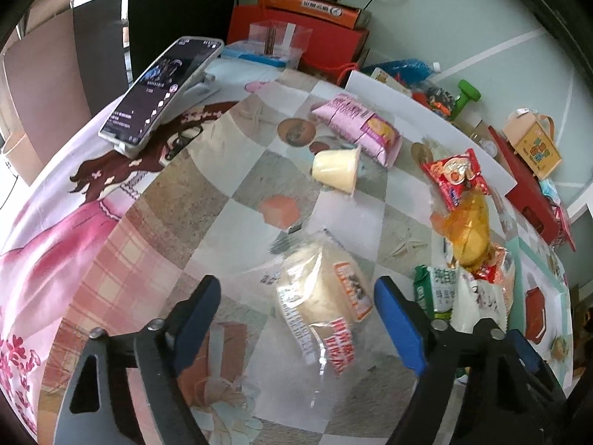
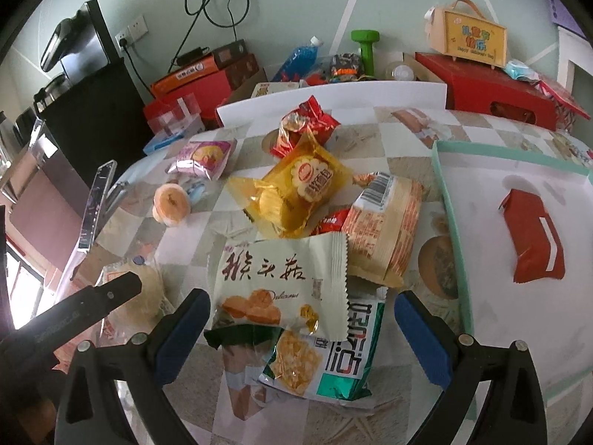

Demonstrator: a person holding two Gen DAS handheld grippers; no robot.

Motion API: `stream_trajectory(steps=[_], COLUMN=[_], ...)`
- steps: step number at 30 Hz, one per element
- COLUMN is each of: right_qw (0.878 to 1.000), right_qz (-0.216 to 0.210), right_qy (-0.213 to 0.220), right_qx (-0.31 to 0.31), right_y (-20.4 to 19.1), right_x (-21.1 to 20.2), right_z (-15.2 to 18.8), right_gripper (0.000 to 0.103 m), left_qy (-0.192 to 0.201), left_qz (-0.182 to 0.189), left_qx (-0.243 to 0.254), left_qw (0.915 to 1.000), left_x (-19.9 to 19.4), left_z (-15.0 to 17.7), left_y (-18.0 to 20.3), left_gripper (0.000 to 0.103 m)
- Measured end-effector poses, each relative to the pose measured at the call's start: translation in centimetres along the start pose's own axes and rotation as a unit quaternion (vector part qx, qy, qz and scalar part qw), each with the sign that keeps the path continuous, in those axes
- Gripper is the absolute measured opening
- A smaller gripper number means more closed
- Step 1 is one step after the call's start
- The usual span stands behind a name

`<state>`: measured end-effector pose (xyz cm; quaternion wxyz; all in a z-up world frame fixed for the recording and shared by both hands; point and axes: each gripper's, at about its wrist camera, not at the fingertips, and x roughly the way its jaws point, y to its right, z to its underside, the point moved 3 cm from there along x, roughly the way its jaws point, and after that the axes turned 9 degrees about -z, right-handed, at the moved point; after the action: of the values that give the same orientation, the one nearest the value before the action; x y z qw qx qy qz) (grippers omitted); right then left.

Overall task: Organize snacks
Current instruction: 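Grasp the clear bun bag with left tool while right tool grasps white biscuit bag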

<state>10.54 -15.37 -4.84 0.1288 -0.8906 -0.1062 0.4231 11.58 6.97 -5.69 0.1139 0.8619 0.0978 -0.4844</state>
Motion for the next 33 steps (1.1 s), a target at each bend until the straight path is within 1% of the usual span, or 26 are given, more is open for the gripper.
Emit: stream_trajectory(steps=[3, 5, 7, 14, 18, 22, 25, 27, 28, 29, 31, 33], right_qw=[1.000, 1.000, 1.000, 1.000, 0.999, 0.999, 0.999, 0.999, 0.999, 0.999, 0.999, 0.999], right_qz=[0.000, 0.000, 0.001, 0.007, 0.014, 0.013, 0.009, 0.006, 0.005, 0.005, 0.003, 0.002], right_qy=[-0.009, -0.012, -0.012, -0.006, 0.002, 0.004, 0.004, 0.005, 0.006, 0.007, 0.008, 0.008], right_qx=[-0.003, -0.005, -0.007, -0.019, -0.030, -0.038, -0.041, -0.043, -0.043, -0.043, -0.043, -0.041], right_y=[-0.1, -0.2, -0.3, -0.6, -1.0, -1.2, -1.2, -1.3, -1.3, -1.3, -1.3, -1.3], right_x=[0.4, 0.6, 0.7, 1.1, 1.5, 2.0, 2.2, 2.2, 2.1, 2.1, 2.1, 2.1], right_z=[0.3, 0.5, 0.4, 0.0, -0.4, -0.7, -0.8, -0.8, -0.8, -0.8, -0.8, -0.9], right_gripper=[0.101, 0.100, 0.100, 0.100, 0.098, 0.095, 0.091, 0.086, 0.082, 0.078, 0.071, 0.069], left_qy=[-0.004, -0.005, -0.006, -0.014, -0.013, -0.012, -0.009, -0.009, -0.008, -0.008, -0.008, -0.007], left_qz=[0.010, 0.016, 0.022, 0.029, 0.036, 0.027, 0.021, 0.020, 0.022, 0.027, 0.033, 0.035], left_qx=[-0.004, -0.005, -0.004, 0.010, 0.001, -0.004, -0.003, 0.000, 0.001, -0.001, -0.001, -0.001], left_qw=[0.9999, 0.9999, 0.9997, 0.9994, 0.9993, 0.9996, 0.9997, 0.9998, 0.9997, 0.9996, 0.9994, 0.9994], left_x=[0.3, 0.4, 0.5, 0.9, 1.2, 1.7, 1.8, 1.7, 1.7, 1.6, 1.6, 1.6], left_z=[0.1, 0.1, 0.1, 0.2, 0.0, -0.1, -0.1, -0.2, -0.2, -0.2, -0.2, -0.2], left_y=[-0.2, -0.1, 0.1, 1.3, 1.5, 1.5, 1.7, 1.8, 1.8, 1.8, 1.9, 1.9], left_gripper=[0.083, 0.079, 0.077, 0.077, 0.076, 0.075, 0.074, 0.072, 0.067, 0.065, 0.063, 0.062])
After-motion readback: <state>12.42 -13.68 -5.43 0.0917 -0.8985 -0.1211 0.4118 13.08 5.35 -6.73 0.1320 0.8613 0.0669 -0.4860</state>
